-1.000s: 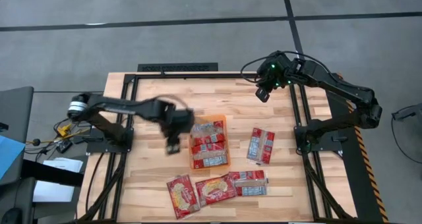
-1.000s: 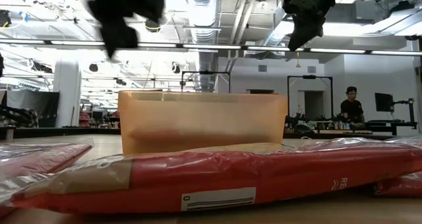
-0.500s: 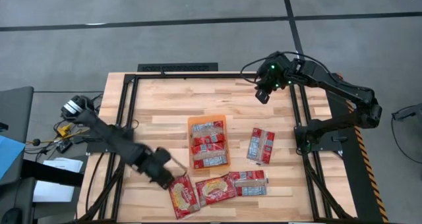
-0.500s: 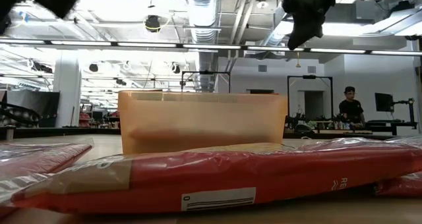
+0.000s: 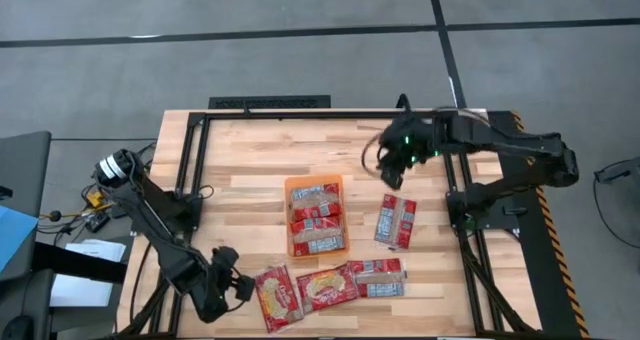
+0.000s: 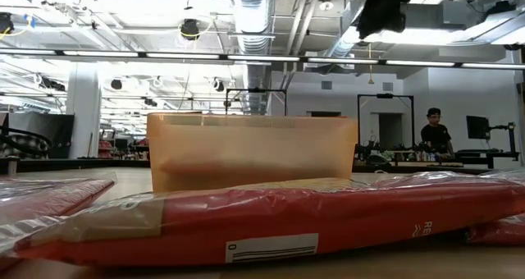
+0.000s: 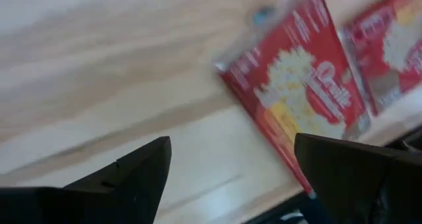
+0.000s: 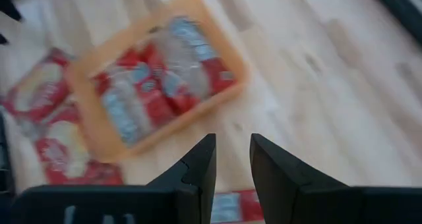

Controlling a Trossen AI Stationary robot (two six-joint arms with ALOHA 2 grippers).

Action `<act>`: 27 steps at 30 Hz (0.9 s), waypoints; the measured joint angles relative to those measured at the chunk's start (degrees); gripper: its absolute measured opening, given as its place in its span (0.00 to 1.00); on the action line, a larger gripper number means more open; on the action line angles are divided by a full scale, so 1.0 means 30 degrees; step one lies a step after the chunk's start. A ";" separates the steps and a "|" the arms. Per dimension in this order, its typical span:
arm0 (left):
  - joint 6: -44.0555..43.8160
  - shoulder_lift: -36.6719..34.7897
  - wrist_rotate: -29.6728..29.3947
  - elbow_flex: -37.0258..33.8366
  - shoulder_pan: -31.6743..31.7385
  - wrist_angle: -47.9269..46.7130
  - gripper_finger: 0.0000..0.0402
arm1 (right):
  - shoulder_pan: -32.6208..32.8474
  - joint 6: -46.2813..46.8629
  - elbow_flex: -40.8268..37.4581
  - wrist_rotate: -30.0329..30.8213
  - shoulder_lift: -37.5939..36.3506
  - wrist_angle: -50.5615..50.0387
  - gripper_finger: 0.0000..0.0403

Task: Sort popcorn bags into baskets
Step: Put the red popcorn bag into the orange bin

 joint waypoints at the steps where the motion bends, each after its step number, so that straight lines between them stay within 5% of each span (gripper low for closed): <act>1: 0.0030 0.0253 -0.0097 0.0000 -0.0084 0.0440 0.77 | 0.0959 0.0807 0.0000 0.0510 0.0000 0.0238 0.29; 9: 0.3818 0.1335 -0.1525 0.0000 -0.0305 0.3443 0.77 | 0.9380 0.8419 -0.0029 0.7817 0.1160 0.3113 0.29; 14: 0.5556 0.1500 -0.2537 0.0007 -0.0577 0.4206 0.77 | 1.3289 1.1317 -0.0026 1.0670 0.4629 0.6199 0.29; 20: 0.6096 0.1500 -0.4333 0.0007 -0.0646 0.5247 0.77 | 1.4501 1.0954 0.0803 1.1064 0.9679 1.1416 0.29; 27: 0.5554 0.1500 -0.6265 0.0007 -0.0659 0.6854 0.77 | 1.4133 0.7824 0.3382 1.0657 1.4155 1.2098 0.29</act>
